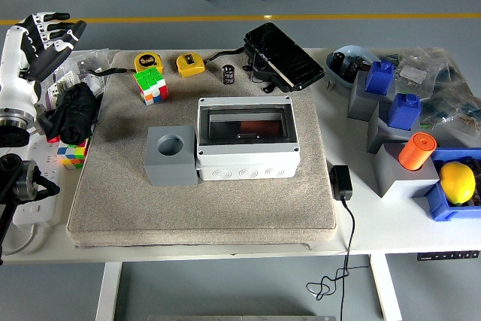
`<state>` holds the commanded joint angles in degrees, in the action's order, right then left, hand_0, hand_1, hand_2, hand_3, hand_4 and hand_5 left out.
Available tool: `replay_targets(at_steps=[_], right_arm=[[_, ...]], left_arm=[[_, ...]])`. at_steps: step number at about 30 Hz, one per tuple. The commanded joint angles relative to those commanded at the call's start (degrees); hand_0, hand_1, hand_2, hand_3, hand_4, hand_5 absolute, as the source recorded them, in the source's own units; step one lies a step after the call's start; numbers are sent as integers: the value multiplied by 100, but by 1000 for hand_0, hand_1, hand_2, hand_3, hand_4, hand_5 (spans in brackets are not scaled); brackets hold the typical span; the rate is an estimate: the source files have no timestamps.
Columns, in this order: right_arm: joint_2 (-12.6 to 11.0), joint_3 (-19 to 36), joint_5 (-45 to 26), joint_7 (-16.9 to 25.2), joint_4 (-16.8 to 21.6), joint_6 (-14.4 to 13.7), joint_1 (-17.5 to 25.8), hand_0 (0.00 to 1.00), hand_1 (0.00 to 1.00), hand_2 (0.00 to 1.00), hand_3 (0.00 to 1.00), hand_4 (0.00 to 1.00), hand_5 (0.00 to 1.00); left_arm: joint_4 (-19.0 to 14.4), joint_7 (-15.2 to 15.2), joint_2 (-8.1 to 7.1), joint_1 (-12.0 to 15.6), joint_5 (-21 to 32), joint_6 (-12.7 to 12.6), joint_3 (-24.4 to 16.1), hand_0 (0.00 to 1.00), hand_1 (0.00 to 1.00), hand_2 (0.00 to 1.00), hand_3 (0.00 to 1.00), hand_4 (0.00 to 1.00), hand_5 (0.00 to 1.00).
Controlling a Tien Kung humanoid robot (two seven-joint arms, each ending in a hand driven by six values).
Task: Fetch the battery,place it into the box,close the lid of the box
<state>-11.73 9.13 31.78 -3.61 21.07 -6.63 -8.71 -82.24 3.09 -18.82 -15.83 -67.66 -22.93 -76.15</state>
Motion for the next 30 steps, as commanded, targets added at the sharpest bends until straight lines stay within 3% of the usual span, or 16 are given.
replay_targets(at_steps=[30], right_arm=[[47, 129, 14, 1, -10, -87, 92, 618, 663, 668, 538, 920, 470]], left_arm=[[-111, -97, 10, 152, -78, 89, -332, 486, 608, 572, 578, 945, 469]])
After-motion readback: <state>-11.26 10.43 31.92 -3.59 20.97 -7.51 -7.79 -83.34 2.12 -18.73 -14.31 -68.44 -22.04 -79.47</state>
